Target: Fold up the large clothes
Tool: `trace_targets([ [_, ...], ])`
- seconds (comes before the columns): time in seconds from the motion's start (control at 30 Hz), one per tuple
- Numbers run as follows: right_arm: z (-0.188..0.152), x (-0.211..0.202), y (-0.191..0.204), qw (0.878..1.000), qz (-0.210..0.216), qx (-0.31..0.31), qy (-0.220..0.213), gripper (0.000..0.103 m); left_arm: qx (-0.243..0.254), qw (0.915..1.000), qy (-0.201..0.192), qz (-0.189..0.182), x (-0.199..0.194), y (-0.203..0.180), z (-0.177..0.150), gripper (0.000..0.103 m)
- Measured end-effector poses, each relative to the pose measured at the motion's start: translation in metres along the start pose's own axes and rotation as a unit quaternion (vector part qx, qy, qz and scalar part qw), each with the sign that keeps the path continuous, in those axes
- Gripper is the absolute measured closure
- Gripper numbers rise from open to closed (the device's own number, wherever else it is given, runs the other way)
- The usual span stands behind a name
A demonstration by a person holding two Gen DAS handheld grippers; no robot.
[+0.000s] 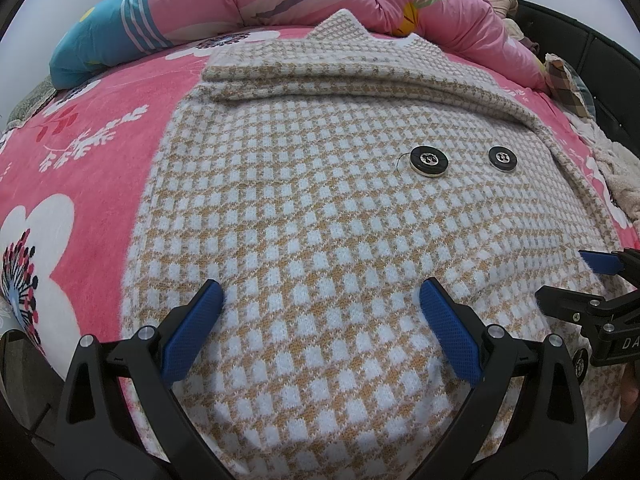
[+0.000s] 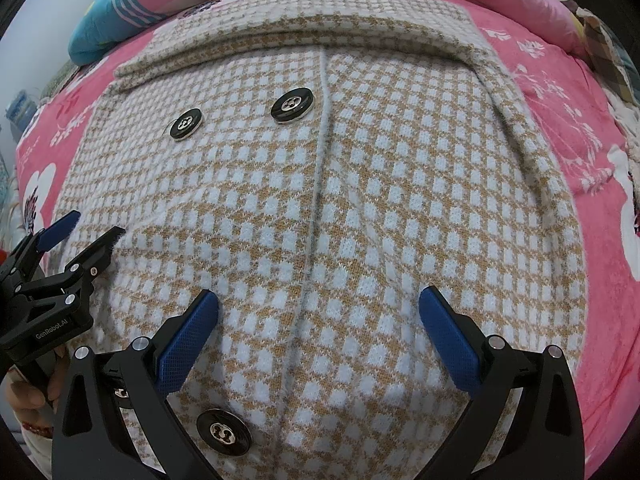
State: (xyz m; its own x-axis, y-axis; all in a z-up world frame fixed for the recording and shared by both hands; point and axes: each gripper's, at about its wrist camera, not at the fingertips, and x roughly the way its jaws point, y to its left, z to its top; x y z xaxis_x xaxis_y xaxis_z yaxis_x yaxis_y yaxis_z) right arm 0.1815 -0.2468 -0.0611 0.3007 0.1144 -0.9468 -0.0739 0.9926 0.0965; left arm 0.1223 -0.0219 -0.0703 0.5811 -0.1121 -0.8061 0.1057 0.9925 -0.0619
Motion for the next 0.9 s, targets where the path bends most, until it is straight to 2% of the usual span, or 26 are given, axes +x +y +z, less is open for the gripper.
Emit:
trace_targets([
  [0.43,0.0,0.002,-0.001,1.0,0.003,-0.002,-0.006,0.006,0.004,1.0,-0.003,0.007,-0.005,0.0,0.004,0.008],
  [0.6,-0.006,0.005,-0.001,1.0,0.009,-0.005,-0.023,0.006,0.001,0.9991,-0.034,0.025,-0.032,0.01,0.001,0.008],
  [0.7,-0.009,0.006,0.0,0.999,0.012,-0.006,-0.029,0.006,-0.001,0.9982,-0.051,0.033,-0.051,0.021,-0.008,0.008],
  [0.9,-0.015,0.009,-0.003,0.999,0.019,-0.01,-0.039,0.006,0.006,0.995,-0.069,0.072,-0.084,0.058,-0.058,0.008],
])
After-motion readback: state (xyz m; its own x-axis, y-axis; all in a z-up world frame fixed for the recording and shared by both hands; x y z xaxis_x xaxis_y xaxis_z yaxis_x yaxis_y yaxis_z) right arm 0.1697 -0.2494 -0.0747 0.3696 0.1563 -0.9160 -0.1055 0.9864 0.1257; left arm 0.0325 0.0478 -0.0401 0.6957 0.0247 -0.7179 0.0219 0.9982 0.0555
